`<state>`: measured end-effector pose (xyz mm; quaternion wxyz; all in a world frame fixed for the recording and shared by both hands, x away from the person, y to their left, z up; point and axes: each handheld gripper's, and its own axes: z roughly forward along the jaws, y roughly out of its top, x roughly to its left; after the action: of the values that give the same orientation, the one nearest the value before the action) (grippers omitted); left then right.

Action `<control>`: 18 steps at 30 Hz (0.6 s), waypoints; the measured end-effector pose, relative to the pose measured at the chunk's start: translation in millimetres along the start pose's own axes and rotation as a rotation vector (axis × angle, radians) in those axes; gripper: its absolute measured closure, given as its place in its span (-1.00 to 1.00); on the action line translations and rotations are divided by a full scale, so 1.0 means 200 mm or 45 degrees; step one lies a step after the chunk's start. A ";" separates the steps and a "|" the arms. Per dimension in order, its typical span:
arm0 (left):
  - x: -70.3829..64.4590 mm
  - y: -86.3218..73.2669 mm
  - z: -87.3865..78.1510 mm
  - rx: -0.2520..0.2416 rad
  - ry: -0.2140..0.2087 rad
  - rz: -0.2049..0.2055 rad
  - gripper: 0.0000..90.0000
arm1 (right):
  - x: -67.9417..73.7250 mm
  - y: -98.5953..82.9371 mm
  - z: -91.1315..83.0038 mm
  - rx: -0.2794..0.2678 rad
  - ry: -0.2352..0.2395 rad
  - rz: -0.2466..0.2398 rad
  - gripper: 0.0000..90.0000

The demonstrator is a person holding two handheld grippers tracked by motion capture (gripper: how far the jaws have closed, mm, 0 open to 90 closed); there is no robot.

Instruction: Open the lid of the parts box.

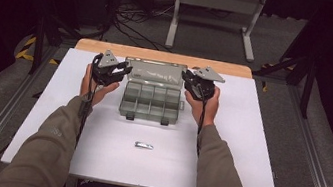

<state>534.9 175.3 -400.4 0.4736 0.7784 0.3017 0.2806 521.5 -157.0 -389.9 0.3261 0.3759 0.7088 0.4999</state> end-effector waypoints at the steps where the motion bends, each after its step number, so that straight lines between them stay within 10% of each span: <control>1: 0.00 0.00 0.01 -0.001 0.003 -0.009 0.59 | 0.00 -0.01 0.01 0.000 -0.004 0.000 0.76; 18: 0.03 -0.07 0.12 0.072 0.014 -0.042 0.60 | 0.00 -0.11 0.13 0.091 -0.067 0.008 0.77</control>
<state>553.5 170.0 -421.3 0.4543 0.7849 0.3248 0.2684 538.6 -149.8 -417.8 0.3295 0.4026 0.7161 0.4654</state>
